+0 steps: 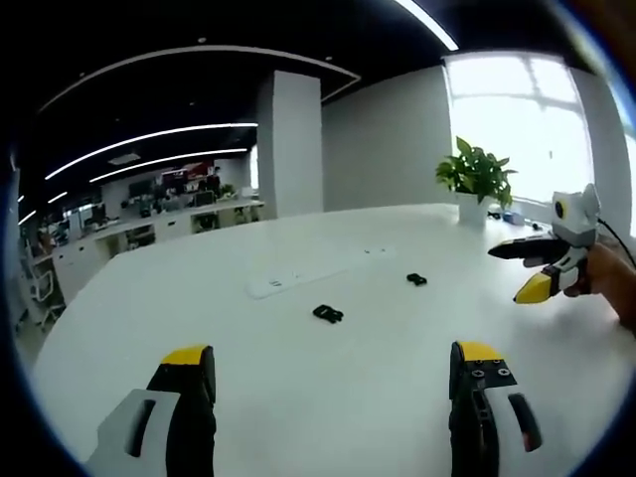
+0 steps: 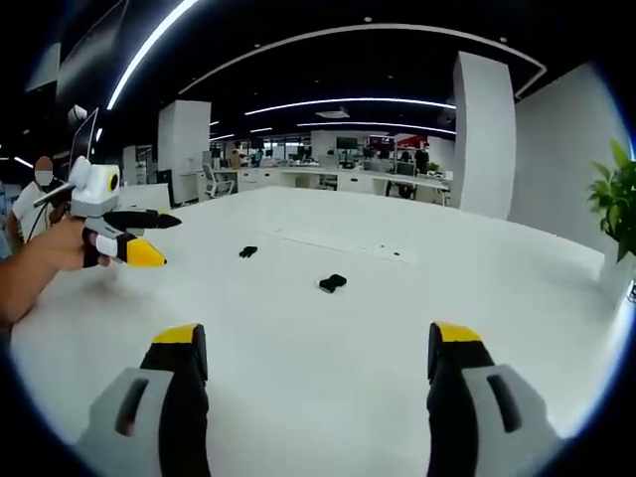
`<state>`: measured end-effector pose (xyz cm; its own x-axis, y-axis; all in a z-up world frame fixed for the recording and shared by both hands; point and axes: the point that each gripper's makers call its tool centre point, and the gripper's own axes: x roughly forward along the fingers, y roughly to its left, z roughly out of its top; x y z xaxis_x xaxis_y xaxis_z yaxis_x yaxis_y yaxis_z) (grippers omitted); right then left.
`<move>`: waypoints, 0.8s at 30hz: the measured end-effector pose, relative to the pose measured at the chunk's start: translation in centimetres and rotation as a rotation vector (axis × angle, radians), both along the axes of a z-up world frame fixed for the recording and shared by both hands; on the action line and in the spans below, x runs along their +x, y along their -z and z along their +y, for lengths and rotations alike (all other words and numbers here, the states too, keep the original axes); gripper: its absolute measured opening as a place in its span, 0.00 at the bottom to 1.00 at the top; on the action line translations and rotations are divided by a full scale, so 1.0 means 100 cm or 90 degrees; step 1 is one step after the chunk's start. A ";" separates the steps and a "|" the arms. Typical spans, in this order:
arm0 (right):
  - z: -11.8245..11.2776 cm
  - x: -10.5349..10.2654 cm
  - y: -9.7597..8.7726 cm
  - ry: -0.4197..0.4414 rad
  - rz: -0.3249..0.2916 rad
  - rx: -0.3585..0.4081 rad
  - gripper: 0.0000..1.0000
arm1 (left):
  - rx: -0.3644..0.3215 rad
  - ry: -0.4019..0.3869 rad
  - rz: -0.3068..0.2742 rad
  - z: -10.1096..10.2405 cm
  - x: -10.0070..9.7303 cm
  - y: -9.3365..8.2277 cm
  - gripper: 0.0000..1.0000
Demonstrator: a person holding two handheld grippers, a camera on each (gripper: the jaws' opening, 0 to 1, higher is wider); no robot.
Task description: Snap the two parts of the plastic buckle together until the buckle closes and remains connected.
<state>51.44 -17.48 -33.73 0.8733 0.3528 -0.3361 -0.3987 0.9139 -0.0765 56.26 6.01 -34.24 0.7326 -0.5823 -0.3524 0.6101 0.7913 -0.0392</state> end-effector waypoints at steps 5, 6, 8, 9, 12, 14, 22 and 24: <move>-0.002 0.008 0.002 0.008 0.004 -0.006 0.91 | 0.001 0.014 -0.003 -0.005 0.000 0.003 0.99; -0.002 0.009 0.001 0.009 0.004 -0.007 0.91 | -0.001 0.012 -0.003 -0.004 0.001 0.003 0.99; -0.001 0.012 0.000 0.010 0.003 -0.006 0.91 | -0.004 0.011 -0.002 -0.004 0.002 0.002 0.99; 0.000 0.013 0.000 0.010 0.002 -0.005 0.91 | -0.005 0.011 -0.003 -0.004 0.002 0.001 0.99; 0.002 0.016 0.000 0.010 0.002 -0.006 0.90 | -0.005 0.014 -0.006 -0.004 0.004 -0.001 0.99; 0.002 0.018 0.001 0.009 0.005 -0.005 0.90 | -0.007 0.014 -0.006 -0.003 0.006 -0.003 0.99; 0.001 0.023 0.005 0.010 0.010 -0.007 0.89 | -0.014 0.016 0.003 -0.005 0.018 -0.001 0.95; 0.001 0.024 0.005 0.011 0.010 -0.005 0.89 | -0.015 0.016 0.008 -0.005 0.021 0.000 0.96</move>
<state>53.86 -17.38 -34.23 0.8737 0.3353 -0.3524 -0.3842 0.9200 -0.0774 58.32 5.49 -34.26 0.7129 -0.6094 -0.3471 0.6296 0.7741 -0.0659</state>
